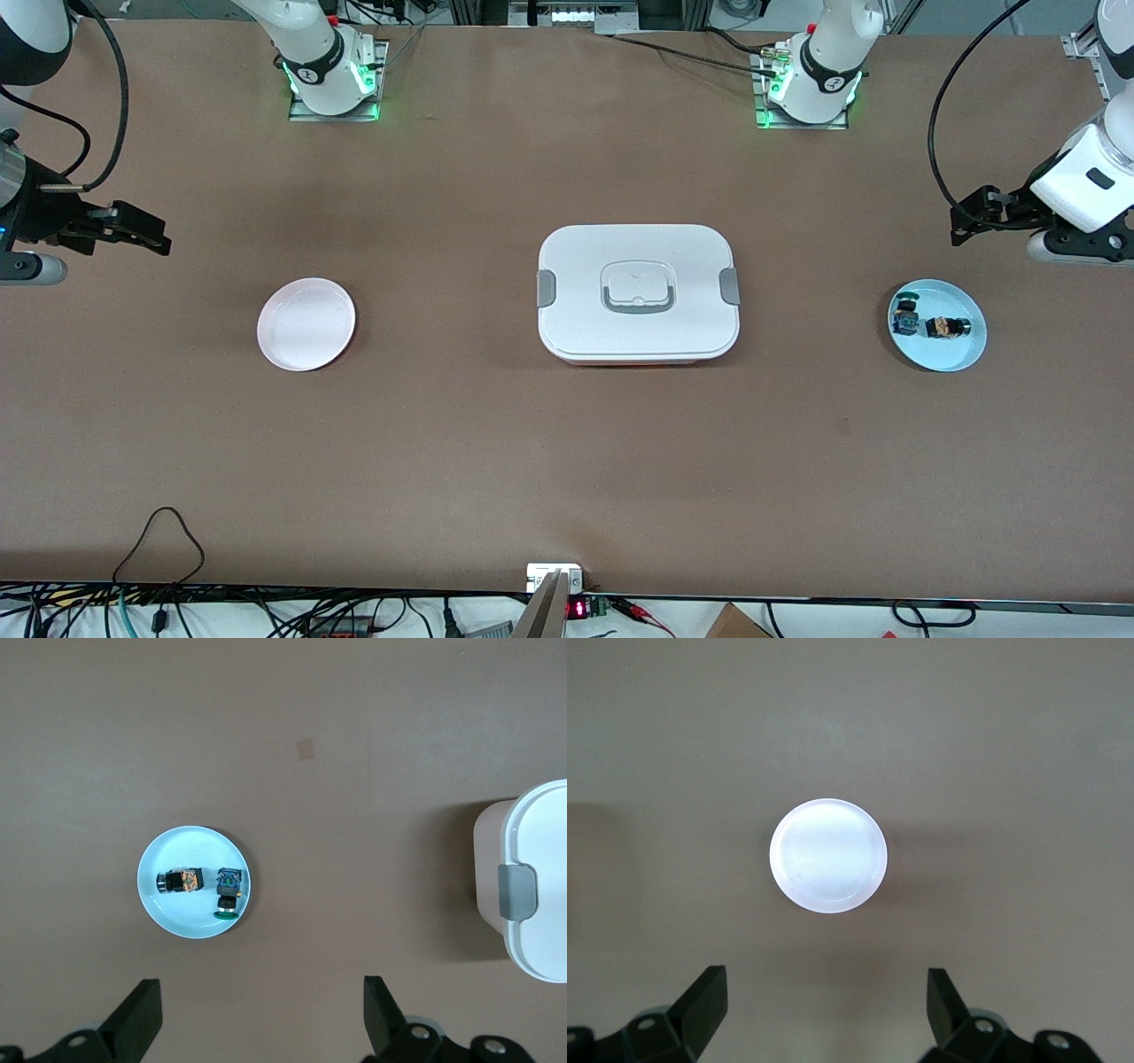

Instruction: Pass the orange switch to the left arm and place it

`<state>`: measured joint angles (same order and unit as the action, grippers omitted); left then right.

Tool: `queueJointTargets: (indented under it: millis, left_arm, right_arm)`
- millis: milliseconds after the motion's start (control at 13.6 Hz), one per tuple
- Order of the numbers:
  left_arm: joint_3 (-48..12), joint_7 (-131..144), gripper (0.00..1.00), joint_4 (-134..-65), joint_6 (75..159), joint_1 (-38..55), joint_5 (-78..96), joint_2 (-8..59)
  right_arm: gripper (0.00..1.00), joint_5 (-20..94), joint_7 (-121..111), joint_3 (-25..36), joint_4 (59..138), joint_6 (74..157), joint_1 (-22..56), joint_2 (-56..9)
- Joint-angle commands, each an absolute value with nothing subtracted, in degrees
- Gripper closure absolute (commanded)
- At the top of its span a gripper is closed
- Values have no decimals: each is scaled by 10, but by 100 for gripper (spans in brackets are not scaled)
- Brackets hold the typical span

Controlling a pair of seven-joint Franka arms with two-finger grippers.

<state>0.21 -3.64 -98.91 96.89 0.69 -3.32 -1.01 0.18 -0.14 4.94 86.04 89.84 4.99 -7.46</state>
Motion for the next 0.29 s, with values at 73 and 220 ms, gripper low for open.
queueJointTargets:
  millis: [73, 220]
  left_arm:
    - [4, -39, 0, -992, 964, 6, -21, -15]
    - [4, -39, 0, -990, 963, 6, -21, -15]
  right_arm:
    - [0, 2, 4, 51, 867, 888, 52, -62]
    - [0, 2, 2, 51, 867, 886, 52, -62]
